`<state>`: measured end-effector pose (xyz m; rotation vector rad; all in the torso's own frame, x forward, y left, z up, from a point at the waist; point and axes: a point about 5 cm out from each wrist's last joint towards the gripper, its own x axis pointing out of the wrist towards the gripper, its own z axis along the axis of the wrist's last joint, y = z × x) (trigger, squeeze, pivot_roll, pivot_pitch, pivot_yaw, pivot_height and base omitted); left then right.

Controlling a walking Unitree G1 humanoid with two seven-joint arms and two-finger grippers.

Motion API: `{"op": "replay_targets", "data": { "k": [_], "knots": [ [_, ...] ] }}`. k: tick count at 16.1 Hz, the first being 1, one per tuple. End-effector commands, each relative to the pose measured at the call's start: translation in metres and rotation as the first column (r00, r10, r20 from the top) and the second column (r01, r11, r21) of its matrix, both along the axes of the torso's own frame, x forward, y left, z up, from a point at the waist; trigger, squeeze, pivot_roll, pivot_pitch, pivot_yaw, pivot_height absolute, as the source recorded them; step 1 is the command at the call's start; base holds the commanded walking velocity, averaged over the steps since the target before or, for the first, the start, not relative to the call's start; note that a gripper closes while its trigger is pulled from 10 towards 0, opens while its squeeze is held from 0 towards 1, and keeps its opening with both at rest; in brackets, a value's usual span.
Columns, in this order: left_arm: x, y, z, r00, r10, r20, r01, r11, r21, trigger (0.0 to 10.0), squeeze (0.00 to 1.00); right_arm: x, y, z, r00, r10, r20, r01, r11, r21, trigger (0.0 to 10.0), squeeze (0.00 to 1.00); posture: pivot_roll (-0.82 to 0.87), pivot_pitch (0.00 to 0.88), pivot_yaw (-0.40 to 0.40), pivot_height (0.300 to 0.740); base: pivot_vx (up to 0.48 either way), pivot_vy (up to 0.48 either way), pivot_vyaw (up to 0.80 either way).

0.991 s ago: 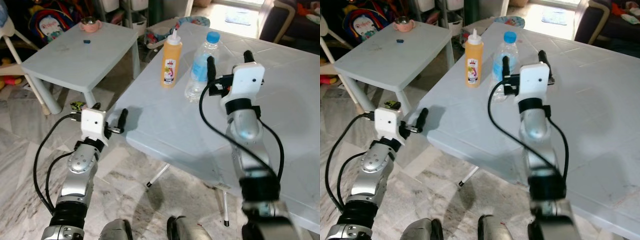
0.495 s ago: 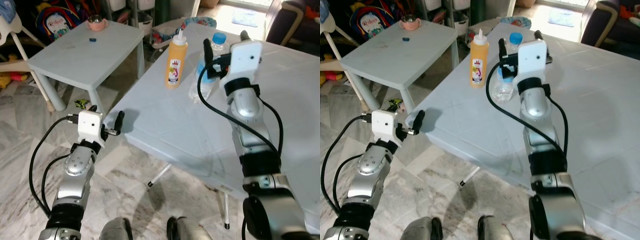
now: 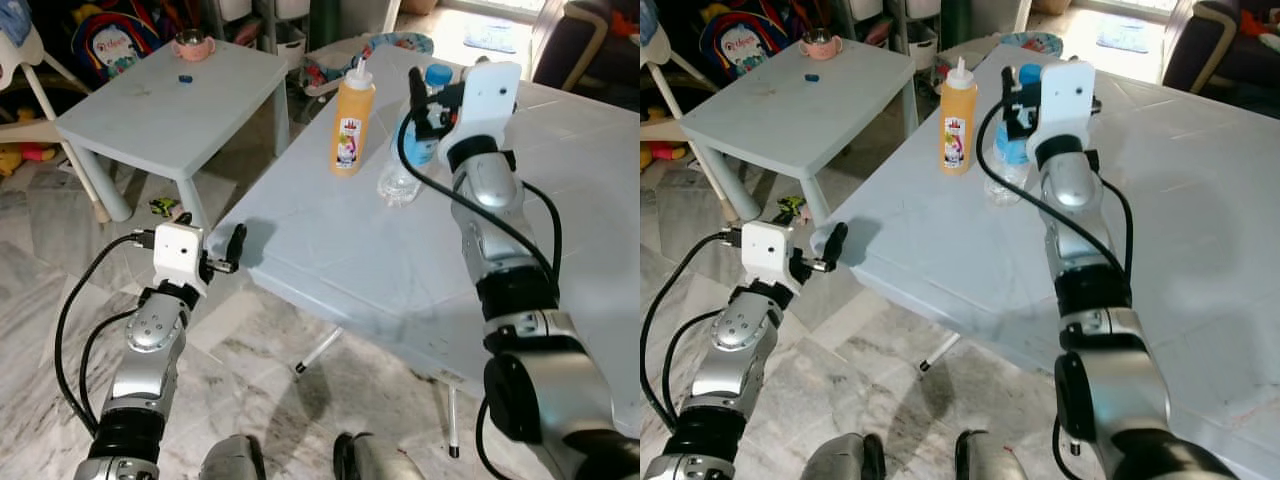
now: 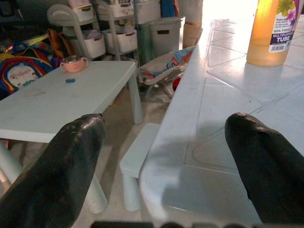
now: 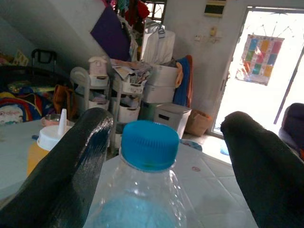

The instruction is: Restocking fridge

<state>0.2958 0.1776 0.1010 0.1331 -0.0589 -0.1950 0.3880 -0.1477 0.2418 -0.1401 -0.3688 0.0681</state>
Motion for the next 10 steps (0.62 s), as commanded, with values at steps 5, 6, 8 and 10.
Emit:
{"op": "replay_targets", "data": {
  "k": [5, 6, 8, 10],
  "knots": [
    [-0.002, 0.000, 0.001, 1.000, -0.004, -0.007, 0.004, 1.000, 0.021, 10.0, 0.00, 0.008, 0.006, 0.000, 0.998, 0.028, -0.051, -0.029, 0.999, -0.015, 0.8, 0.00, -0.01, 0.114, -0.016, 0.740, 0.000, 0.000, 0.00],
    [-0.003, -0.001, 0.000, 1.000, -0.006, -0.011, 0.007, 1.000, 0.022, 10.0, 0.00, 0.010, 0.007, -0.001, 0.998, 0.030, -0.063, -0.032, 0.999, -0.028, 0.0, 0.00, -0.01, 0.116, -0.017, 0.740, 0.000, 0.000, 0.00],
    [-0.003, -0.004, -0.001, 1.000, -0.011, -0.014, 0.011, 1.000, 0.021, 10.0, 0.00, 0.011, 0.005, 0.000, 0.997, 0.024, -0.072, -0.027, 0.999, -0.036, 0.0, 0.00, -0.02, 0.117, -0.018, 0.740, 0.000, 0.000, 0.00],
    [-0.003, -0.004, -0.001, 1.000, -0.013, -0.017, 0.014, 1.000, 0.022, 10.0, 0.00, 0.013, 0.003, -0.001, 0.997, 0.010, -0.080, -0.014, 0.999, -0.051, 0.0, 0.00, -0.02, 0.118, -0.017, 0.740, 0.000, 0.000, 0.00]
  ]
}}
